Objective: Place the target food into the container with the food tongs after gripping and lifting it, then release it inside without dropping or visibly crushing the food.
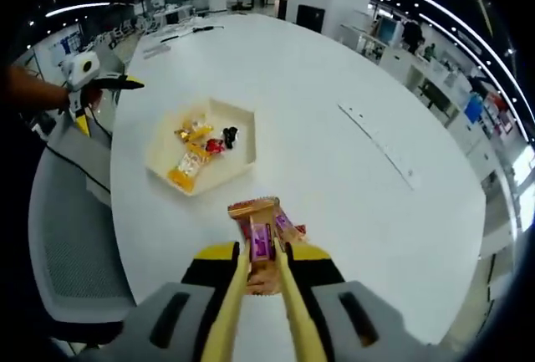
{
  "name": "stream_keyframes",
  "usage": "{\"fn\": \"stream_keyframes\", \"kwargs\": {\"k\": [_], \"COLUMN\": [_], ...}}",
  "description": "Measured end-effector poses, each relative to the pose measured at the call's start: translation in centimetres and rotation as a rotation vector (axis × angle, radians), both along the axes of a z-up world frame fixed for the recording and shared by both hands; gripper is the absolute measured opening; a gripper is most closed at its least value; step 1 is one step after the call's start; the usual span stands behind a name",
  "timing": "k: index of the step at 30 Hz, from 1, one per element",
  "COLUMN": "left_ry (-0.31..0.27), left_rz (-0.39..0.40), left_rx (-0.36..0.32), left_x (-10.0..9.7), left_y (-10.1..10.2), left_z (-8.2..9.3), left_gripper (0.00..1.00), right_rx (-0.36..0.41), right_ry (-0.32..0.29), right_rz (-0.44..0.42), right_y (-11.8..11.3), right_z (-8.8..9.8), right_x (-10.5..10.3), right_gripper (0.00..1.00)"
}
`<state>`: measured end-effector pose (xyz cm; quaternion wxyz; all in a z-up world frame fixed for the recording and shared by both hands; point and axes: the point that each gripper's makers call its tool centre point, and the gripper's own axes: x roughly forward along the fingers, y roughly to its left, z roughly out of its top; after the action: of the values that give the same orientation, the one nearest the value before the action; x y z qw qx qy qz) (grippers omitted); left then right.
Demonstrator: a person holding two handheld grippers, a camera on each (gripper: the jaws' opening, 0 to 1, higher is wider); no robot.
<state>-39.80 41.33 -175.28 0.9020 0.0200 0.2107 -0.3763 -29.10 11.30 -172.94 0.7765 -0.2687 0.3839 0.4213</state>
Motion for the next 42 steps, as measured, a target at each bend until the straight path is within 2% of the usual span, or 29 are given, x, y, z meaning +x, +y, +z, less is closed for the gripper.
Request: {"fn": "stream_keyframes", "kwargs": {"k": [7,27,42], "left_ry": [0.006,-0.012,-0.016], "left_rz": [0.007,0.013,0.012], "left_rx": [0.017,0.032,0.037], "left_x": [0.0,0.2,0.2], "left_y": [0.1,0.3,0.3], "left_z": [-0.2,-0.1,-0.1], "left_gripper": [0.99,1.00,1.00], "right_rx": [0.014,0.076,0.093], "right_ry": [-0.002,0.005,0.013], "right_rz": [0.015,0.093,0.168], "right_y": [2.1,10.4,16.0], "right_z": [0.2,0.3,0.0], "right_x": [0.0,0.0,-1.0], "right_gripper": [0.21,0.21,0.21]}}
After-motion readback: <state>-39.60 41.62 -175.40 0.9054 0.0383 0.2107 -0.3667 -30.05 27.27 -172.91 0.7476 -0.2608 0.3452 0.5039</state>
